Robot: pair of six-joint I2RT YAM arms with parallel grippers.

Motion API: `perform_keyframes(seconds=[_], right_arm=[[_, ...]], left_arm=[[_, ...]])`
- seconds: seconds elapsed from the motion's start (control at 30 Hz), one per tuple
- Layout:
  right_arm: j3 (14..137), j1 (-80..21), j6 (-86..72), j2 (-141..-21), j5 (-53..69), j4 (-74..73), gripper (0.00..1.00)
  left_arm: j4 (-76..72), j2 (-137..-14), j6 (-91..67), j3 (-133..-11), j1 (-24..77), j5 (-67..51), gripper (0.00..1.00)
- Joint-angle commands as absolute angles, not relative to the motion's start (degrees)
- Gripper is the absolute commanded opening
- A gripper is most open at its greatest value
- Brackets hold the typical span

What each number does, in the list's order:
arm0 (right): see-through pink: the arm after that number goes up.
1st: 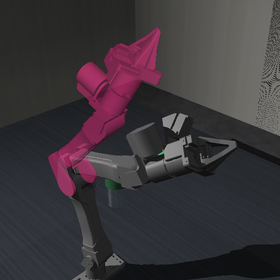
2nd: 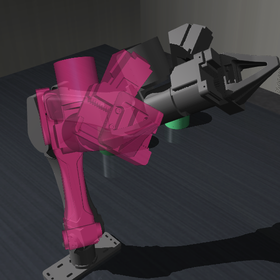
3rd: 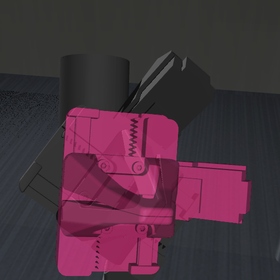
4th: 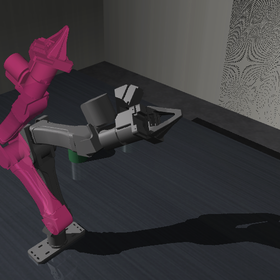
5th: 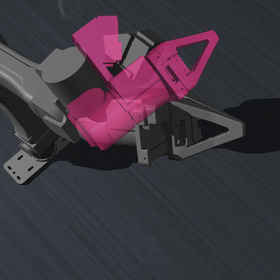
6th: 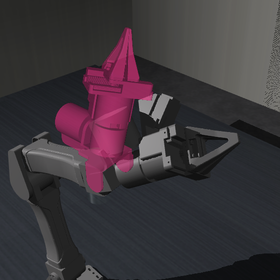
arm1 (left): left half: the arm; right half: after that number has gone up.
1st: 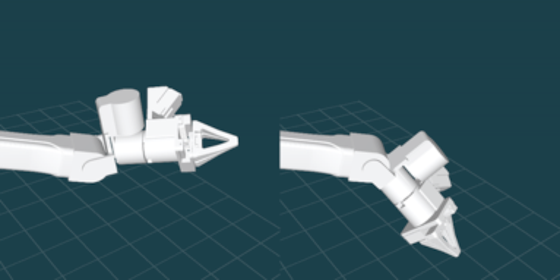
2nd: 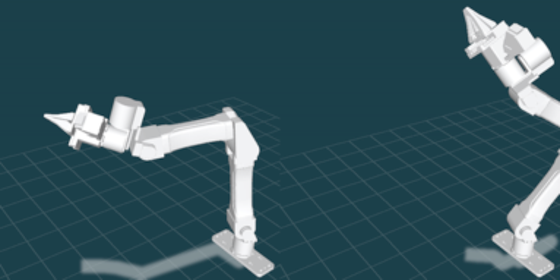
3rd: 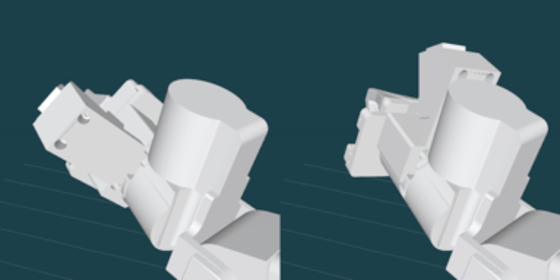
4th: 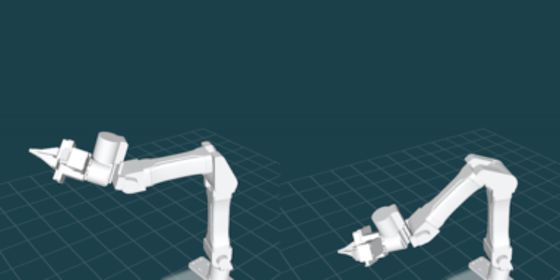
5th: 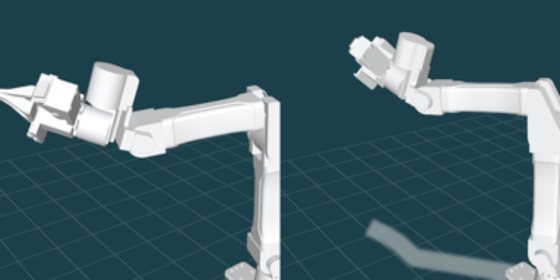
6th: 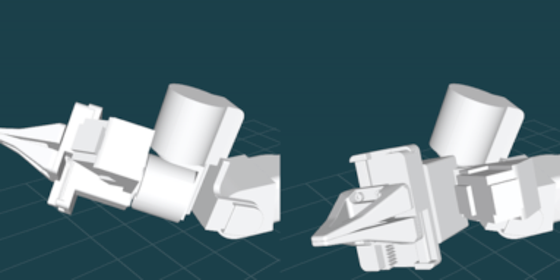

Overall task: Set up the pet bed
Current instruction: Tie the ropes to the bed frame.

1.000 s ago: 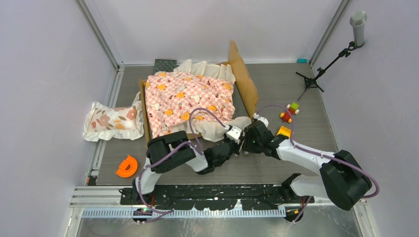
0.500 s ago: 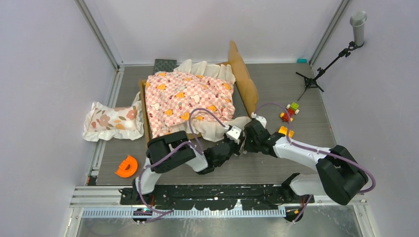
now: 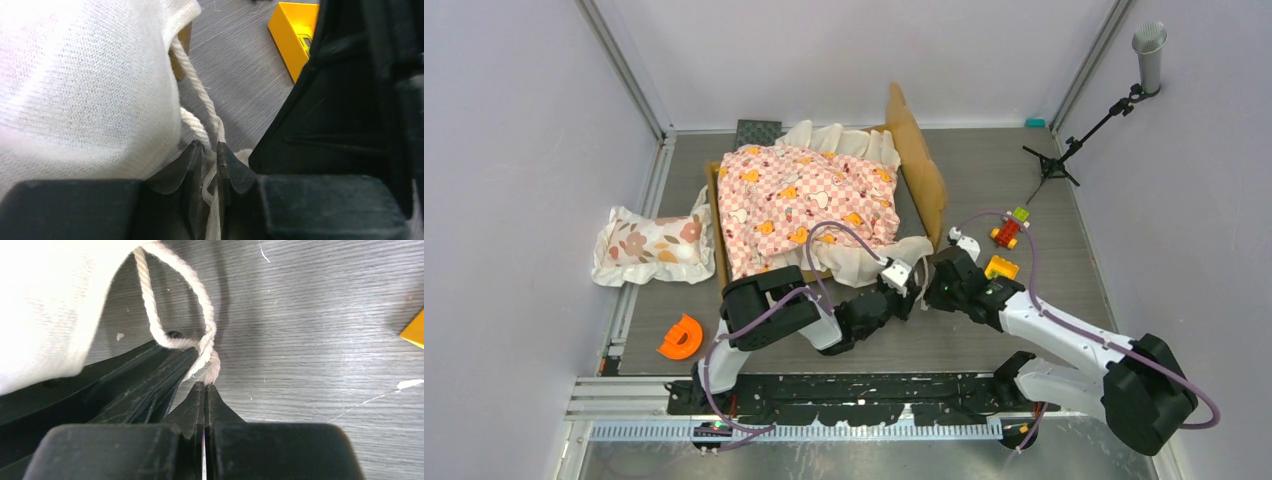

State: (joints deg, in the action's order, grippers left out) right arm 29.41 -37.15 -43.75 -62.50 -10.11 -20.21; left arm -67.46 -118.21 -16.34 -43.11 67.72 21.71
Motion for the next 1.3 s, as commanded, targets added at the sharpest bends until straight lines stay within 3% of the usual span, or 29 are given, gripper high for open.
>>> perform_keyframes(seconds=[0.0, 0.53, 0.7, 0.93, 1.27], right_arm=[[29.03, -37.36, -45.97, -58.92, -12.49, -23.83, 0.01], [29.27, -37.29, -47.79, -57.07, -16.34, -27.93, 0.01], [29.09, -37.35, -48.1, -56.8, -15.91, -27.95, 0.01], [29.44, -37.33, -48.19, -56.61, -15.4, -27.96, 0.01], [29.43, -37.33, -48.88, -55.44, -14.44, -27.95, 0.01]], left_arm=[[-70.68, -116.84, -17.81, -42.22, 67.45, 20.21, 0.24], [-69.05, -114.09, -19.47, -41.0, 66.46, 27.14, 0.51], [-55.72, -111.3, -29.11, -44.63, 64.34, 27.68, 0.52], [-58.89, -112.09, -30.15, -45.54, 64.14, 28.27, 0.57], [-59.57, -116.61, -33.63, -49.59, 63.76, 31.27, 0.56]])
